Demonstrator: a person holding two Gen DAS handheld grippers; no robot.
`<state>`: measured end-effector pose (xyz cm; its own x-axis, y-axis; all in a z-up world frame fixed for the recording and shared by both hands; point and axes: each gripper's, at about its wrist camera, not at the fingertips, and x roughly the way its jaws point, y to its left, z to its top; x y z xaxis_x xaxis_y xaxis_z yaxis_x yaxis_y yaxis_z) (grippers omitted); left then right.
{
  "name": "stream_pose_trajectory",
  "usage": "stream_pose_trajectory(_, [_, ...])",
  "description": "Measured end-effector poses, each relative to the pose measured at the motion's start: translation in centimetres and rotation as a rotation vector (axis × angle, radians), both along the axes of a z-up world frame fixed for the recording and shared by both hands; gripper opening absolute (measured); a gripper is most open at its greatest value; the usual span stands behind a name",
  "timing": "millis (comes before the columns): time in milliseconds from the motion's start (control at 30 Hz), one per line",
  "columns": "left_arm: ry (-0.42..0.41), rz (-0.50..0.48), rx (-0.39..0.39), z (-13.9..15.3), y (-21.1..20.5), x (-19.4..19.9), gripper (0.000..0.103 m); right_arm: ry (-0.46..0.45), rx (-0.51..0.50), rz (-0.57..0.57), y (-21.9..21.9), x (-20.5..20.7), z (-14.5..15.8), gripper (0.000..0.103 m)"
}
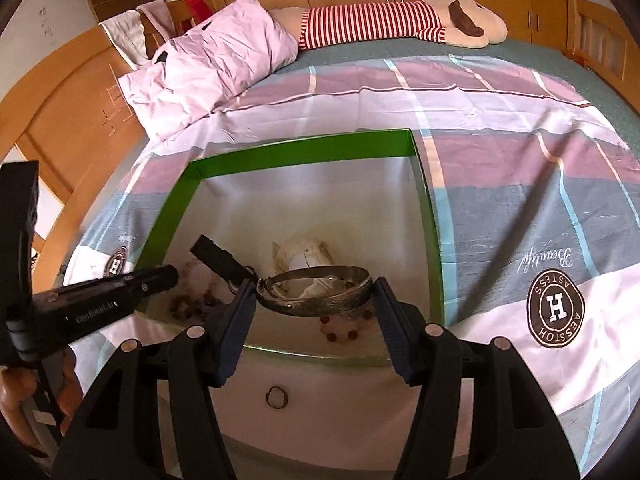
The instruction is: Organize jewelry
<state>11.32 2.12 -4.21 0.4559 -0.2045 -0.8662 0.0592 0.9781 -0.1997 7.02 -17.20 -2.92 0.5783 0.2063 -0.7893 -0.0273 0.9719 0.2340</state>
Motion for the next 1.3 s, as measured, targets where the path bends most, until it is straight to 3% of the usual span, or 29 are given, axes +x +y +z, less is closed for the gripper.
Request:
stream_pose_trajectory(167, [-0.01, 0.018, 0.026, -0.5, 0.0, 0.0, 0.024, -0.009, -0.048, 0.005, 0.6, 0.1, -0.2, 0.061])
stream_pose_trajectory(233, [-0.017, 0.022, 0.046, -0.6, 0.0, 0.0, 0.045, -0.009, -0.073, 0.003, 0.8, 0.2, -0.3, 0.063])
stream_pose_trajectory(300, [-0.025, 0.031, 0.047, -0.6, 0.0, -0.2, 0.049, -0.02, -0.081, -0.003, 0.9, -0.1, 0.0, 0.071])
stream_pose_trajectory(367, [-0.022, 0.025, 0.036, -0.4, 0.0, -0.4, 0.049, -0.038, -0.085, -0.003, 0.9, -0.4, 0.4, 0.076])
stream_pose_trajectory(667, [-0.04, -0.019, 0.045, 0.6, -0.7, -3.5, 0.053, -0.054, -0.085, 0.067, 2.4, -3.0, 1.7, 0.076])
stream_pose_trajectory(800, [-0.02, -0.026, 0.05, 0.8, -0.5, -5.3, 0.053, -0.014, -0.072, 0.137, 3.3, -4.5, 1.5, 0.076])
stream_pose_trajectory(833, [-0.012, -0.034, 0.042, 0.8, -0.4, -5.5, 0.053, 0.021, -0.05, 0.178, 3.6, -4.7, 1.0, 0.075])
stream_pose_trajectory(900, [0.002, -0.047, 0.039, 0.7, -0.2, -5.9, 0.053, 0.066, -0.029, 0.221, 3.9, -4.9, 0.2, 0.059])
stream_pose_trajectory(967, [0.018, -0.046, 0.044, 0.4, 0.1, -6.0, 0.052, 0.115, -0.057, 0.25, 4.5, -4.9, -1.1, 0.051])
stream_pose_trajectory(1133, [0.098, -0.033, 0.026, -1.1, 0.6, -5.6, 0.052, 0.191, -0.156, 0.267, 6.2, -4.5, -4.7, 0.051])
stream_pose_trajectory(1300, [0.129, -0.044, 0.051, -2.1, 0.1, -5.7, 0.054, 0.2, -0.257, 0.269, 8.0, -3.9, -7.0, 0.051])
